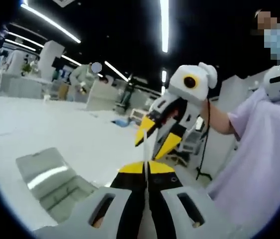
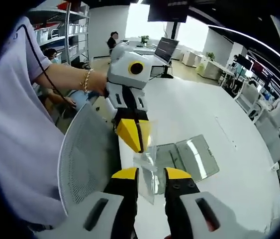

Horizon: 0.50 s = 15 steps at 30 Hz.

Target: Insert the divider into the dual guide fixture by aligning both edges with the guide slots and pushing it downward to the bottom, including one-sided entry, uneven engagement, binding, and posture correction.

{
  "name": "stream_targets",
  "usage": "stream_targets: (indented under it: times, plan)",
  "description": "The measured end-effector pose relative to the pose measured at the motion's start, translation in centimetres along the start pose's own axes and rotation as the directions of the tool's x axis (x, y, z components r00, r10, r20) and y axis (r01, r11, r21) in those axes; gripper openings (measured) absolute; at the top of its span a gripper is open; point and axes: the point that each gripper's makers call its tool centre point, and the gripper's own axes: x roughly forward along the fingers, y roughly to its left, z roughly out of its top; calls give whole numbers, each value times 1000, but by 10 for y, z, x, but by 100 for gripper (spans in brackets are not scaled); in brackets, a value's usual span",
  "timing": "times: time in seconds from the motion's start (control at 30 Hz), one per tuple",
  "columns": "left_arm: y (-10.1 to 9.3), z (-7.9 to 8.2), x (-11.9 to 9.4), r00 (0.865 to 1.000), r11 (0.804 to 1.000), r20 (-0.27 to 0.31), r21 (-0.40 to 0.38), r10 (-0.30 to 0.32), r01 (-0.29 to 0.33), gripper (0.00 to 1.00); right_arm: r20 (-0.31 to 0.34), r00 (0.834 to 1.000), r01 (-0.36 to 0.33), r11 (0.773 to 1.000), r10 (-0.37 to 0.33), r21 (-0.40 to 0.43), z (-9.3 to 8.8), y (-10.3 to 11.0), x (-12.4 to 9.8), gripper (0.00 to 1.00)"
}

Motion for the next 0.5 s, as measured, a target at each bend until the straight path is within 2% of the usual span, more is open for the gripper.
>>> stream_targets:
  times: [0.13,0.37,0.5]
  plan:
    - [-2,-3,2,1000,1000,-16,14,-18,18,0,24,996,-89,996,89,10,5,8,1,15]
    - [-4,-2,5,999,999,-11,28,-30,31,0,-13,993,-116,993,116,-15,-2,9,5,14]
    - [1,-6,7,999,999,-23,39,-22,23,0,-30,991,-134,990,133,-36,-8,11,13,15]
